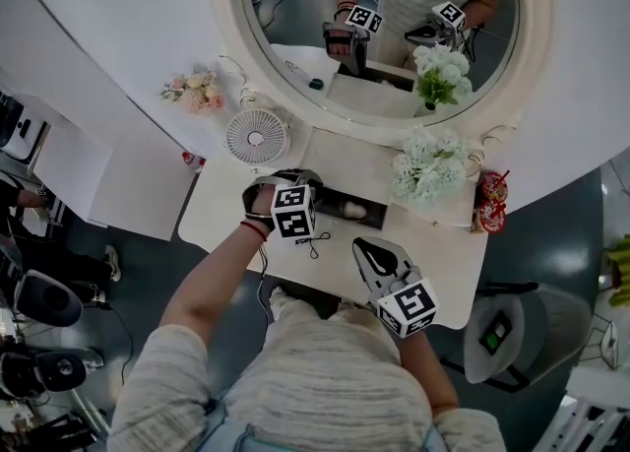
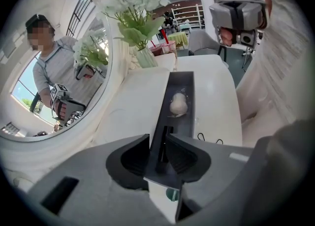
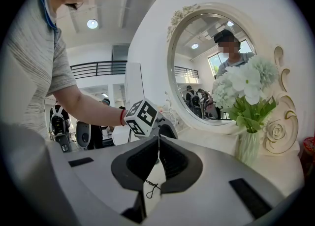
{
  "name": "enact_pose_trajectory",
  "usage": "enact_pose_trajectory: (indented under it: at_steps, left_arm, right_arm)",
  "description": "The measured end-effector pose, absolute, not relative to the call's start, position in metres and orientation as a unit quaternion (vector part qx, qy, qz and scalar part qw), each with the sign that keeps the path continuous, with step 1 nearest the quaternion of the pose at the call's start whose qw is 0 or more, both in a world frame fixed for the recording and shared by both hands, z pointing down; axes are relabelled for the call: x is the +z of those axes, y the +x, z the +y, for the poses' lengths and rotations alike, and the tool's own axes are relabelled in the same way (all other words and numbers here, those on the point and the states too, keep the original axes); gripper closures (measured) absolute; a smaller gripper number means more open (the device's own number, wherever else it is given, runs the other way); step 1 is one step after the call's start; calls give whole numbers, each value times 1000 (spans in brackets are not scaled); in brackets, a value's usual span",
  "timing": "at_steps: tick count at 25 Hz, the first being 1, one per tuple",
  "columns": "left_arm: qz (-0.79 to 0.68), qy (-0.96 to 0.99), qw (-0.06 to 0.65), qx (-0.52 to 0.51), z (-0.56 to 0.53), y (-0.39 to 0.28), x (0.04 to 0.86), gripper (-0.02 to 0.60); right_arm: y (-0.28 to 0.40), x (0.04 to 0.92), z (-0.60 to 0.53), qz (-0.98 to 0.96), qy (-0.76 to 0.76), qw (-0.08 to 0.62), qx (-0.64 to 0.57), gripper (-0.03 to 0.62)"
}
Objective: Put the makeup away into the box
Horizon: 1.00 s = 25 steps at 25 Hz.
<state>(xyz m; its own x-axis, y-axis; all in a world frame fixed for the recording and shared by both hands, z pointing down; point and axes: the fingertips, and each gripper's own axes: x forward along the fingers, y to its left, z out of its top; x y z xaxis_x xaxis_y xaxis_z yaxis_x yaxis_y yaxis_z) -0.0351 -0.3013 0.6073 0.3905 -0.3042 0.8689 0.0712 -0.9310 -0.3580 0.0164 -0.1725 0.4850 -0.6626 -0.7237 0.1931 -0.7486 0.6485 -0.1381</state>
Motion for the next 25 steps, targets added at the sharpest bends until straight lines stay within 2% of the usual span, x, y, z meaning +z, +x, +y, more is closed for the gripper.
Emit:
enact_pose_trajectory:
  at_steps: [6,13,21,25]
  left_arm:
    - [95,-833,155,-522,-303,-36,591,476]
    - [149,-885,84,-433,-298,-46,563,477]
    - [207,-919,34,-335,-284,-61,539,489]
    - [225,-920,26,-320,-274,-69,538,489]
  right_arm:
    - [13,485,-173,-908,402,62,102,583]
    - [10,481,-174,-911,396,65,98,583]
    - [2,479,-174,-918,379,69,97,583]
    - [-2,481,-173,-920,374,70,97,583]
